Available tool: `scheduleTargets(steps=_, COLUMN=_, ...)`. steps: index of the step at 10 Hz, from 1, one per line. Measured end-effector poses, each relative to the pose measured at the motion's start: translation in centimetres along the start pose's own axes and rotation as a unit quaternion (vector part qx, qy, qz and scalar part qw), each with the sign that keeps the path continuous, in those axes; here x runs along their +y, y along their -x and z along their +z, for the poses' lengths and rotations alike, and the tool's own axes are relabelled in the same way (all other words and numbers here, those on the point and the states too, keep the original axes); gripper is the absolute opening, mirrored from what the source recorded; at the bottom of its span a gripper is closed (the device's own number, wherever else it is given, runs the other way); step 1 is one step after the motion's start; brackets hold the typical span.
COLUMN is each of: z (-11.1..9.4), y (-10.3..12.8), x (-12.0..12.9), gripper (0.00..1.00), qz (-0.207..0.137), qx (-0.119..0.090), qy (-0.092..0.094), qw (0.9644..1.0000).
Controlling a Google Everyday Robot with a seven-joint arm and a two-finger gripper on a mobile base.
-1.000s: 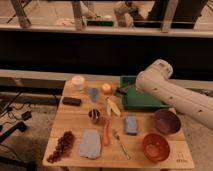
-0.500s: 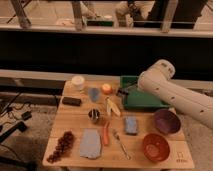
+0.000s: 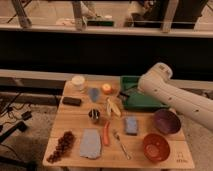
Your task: Wipe tray with brush
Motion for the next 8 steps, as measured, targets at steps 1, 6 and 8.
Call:
scheduleTargets(steps=1, z=0.4, y=-0.7, x=-0.2, gripper=0.18, qz=0.012, qx=0.006, qy=0.0, qw=0.9999)
scheduleTargets(steps=6, z=1.2, y=-3.3, x=-1.4, gripper=0.18, qz=0.048, qx=0.032, qy=-0.01, qw=0.9983)
scheduleTargets(steps=8, z=2.4, y=-4.4, x=-0.9, gripper=0.18, qz=0.065, qx=0.04, qy=-0.005, qw=0.9971)
